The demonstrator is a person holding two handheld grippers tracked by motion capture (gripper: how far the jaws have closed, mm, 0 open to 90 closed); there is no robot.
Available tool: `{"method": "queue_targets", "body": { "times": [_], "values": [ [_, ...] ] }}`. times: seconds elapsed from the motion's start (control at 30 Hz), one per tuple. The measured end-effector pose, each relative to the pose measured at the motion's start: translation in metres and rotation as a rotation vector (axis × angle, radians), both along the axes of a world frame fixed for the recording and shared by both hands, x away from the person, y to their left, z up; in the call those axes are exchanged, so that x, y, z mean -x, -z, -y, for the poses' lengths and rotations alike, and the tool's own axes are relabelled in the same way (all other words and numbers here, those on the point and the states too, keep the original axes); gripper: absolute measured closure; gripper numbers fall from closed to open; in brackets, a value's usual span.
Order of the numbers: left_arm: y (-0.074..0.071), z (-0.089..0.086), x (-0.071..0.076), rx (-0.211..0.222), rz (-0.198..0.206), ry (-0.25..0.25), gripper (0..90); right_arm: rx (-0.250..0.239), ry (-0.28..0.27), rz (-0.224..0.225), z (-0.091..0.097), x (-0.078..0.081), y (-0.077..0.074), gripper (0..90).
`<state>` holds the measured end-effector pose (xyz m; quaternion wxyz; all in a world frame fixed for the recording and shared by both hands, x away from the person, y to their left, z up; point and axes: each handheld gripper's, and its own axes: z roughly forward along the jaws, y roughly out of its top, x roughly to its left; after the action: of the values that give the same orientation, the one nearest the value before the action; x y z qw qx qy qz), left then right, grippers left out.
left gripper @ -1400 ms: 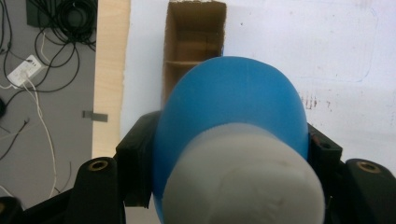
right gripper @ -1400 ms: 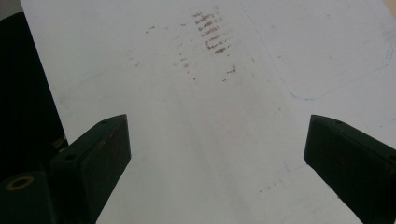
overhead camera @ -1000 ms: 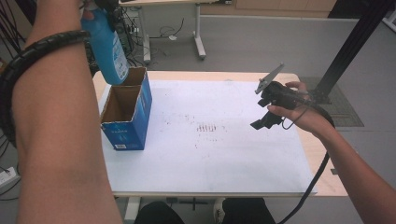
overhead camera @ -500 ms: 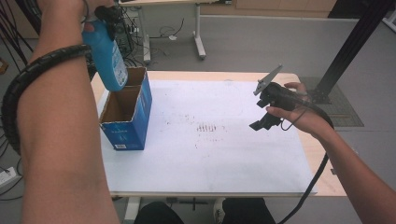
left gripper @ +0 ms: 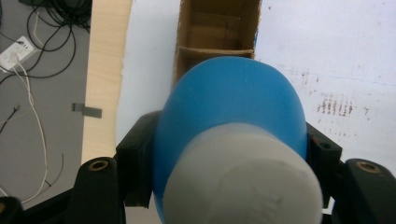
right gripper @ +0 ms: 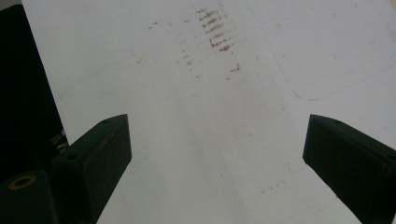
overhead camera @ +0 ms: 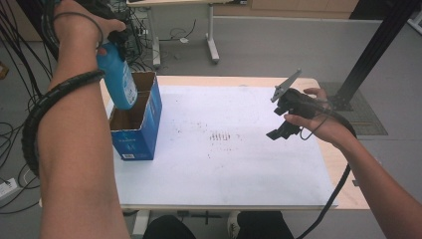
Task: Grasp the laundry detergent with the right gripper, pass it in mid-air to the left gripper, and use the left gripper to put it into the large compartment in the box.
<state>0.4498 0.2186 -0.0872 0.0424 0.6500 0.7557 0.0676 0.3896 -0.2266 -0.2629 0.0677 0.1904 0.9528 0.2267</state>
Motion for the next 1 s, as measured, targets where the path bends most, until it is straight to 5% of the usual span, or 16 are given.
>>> {"method": "queue_targets", "body": {
  "times": [1.0],
  "values": [
    [0.102, -0.011, -0.003, 0.009, -0.037, 0.024, 36.1, 0.025, 0.022, 0.003, 0.005, -0.001, 0.006, 7.9]
  ]
}}
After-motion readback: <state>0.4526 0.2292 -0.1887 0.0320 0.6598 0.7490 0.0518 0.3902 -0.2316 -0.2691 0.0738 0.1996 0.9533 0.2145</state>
